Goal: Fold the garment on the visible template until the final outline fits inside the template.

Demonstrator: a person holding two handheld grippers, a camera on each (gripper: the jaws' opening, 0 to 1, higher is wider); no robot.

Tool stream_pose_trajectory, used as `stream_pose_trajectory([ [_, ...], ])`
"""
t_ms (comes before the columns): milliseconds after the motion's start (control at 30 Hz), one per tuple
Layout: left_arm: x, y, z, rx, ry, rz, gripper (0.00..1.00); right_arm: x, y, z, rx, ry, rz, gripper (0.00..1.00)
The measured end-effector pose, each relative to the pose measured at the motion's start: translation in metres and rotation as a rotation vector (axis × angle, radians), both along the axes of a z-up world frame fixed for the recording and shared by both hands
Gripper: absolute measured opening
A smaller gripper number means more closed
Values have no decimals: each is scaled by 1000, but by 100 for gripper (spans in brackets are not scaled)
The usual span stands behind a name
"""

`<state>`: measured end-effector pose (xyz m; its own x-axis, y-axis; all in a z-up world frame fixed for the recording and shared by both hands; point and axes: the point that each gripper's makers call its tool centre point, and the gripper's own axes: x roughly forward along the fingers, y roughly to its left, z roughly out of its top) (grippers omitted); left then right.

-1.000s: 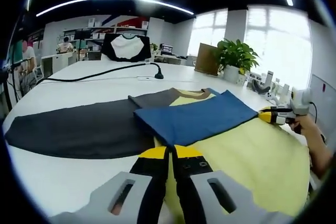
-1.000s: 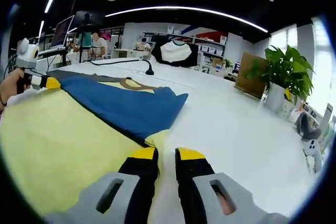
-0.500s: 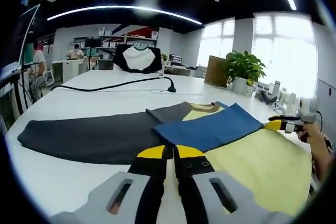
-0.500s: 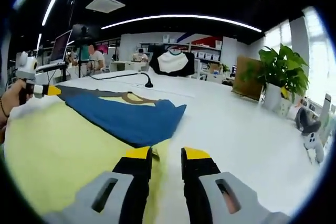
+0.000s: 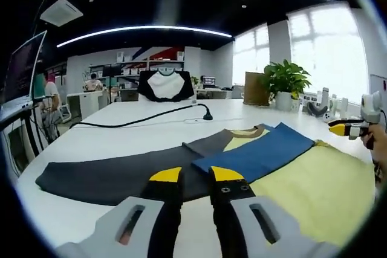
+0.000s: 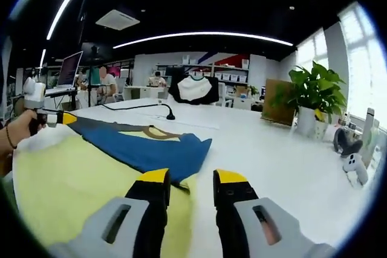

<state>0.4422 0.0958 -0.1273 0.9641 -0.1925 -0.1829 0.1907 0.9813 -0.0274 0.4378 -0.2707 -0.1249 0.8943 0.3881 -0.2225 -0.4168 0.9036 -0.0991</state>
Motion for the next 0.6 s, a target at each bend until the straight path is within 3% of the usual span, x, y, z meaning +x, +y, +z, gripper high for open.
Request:
stream_pose_trajectory([
  [67, 1, 8, 6, 25, -29, 15, 23, -3, 1, 0, 8, -1, 2, 29],
  [100, 2, 11, 11, 25, -61, 23, 30, -5, 2, 0, 10, -2, 4, 29],
  [133, 4, 14, 22, 31, -129, 25, 42, -6, 2, 1, 13, -4, 5, 29],
  [233, 4, 22, 19, 56, -110, 53, 60, -7, 1, -5, -18, -5, -5, 29],
  [333, 4, 32, 23, 70, -118, 70, 61, -11, -1, -7, 13, 10, 2, 31],
  [400, 3, 47, 22, 74, -105, 134, 63, -15, -1, -6, 14, 7, 3, 31],
  [467, 5, 54, 28, 40, -128, 135, 71, -19, 0, -3, 36, 4, 13, 32],
  [500, 6, 57, 29, 25, -132, 133, 77, -22, 8, 0, 83, 11, 50, 33],
  [600, 6, 68, 18, 144, -71, 114, 78, -28, 14, 9, 100, 10, 94, 37],
])
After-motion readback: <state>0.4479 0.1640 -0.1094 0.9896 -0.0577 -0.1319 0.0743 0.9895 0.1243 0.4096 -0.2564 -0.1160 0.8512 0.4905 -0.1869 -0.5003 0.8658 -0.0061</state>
